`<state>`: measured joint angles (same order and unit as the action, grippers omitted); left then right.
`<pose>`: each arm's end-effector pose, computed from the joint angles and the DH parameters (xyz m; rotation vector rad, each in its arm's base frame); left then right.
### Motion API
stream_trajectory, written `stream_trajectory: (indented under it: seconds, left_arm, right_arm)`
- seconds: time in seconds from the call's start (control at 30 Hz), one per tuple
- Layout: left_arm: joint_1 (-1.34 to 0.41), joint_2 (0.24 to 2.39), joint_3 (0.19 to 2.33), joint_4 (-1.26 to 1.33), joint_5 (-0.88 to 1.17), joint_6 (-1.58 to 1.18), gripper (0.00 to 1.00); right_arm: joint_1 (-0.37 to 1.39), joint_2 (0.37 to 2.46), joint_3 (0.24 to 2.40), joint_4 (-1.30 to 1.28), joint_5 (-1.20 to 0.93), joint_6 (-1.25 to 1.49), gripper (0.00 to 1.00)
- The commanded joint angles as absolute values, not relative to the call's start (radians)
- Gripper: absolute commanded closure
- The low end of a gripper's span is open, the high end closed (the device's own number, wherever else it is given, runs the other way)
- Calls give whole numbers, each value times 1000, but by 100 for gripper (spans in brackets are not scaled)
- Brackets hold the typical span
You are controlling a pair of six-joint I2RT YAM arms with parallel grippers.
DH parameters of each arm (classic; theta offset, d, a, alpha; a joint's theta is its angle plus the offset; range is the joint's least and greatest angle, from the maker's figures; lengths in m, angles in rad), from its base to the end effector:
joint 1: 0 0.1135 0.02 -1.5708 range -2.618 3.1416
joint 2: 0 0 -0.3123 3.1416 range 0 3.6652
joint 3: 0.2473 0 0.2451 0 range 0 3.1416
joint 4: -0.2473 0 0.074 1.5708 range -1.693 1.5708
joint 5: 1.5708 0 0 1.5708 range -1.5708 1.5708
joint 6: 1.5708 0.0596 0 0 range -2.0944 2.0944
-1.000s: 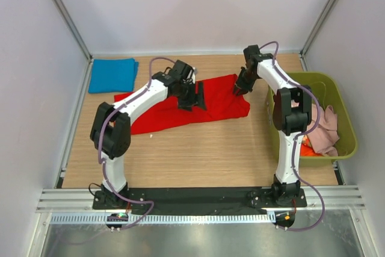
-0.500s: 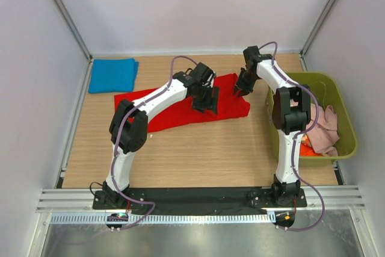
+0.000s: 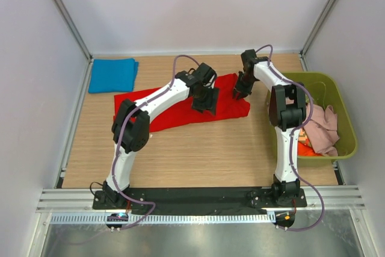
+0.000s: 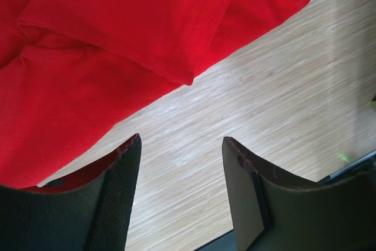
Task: Fold and stack the t-shirts
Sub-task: Fold the tshirt
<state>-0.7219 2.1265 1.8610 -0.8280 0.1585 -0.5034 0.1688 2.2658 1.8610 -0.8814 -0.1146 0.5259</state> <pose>0.3622 -0.3314 0.2563 0.3572 2.7626 -0.5706 0.4912 0.0906 0.1871 0.4913 2.8562 0.2976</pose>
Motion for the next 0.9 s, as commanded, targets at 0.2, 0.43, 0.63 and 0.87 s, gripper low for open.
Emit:
stream_trajectory:
  seconds: [0.2,0.43,0.63,0.87]
  left_arm:
    - [-744,2157,1944,-867,127,-462,42]
    - [-744,2158,1951,-870,120,-453,42]
    - [-753,2183,1977,-873,112,-428,44]
    - [-767,2215,2023,-891,110,-425,49]
  right_arm:
    - [167,2255,1925,-868,-107,508,75]
    - [169,2246,1937,-891,-98,506,77]
    - [169,2232,1941,-922,-100,505,77]
    - [169,2224,1918,-925,-104,497,76]
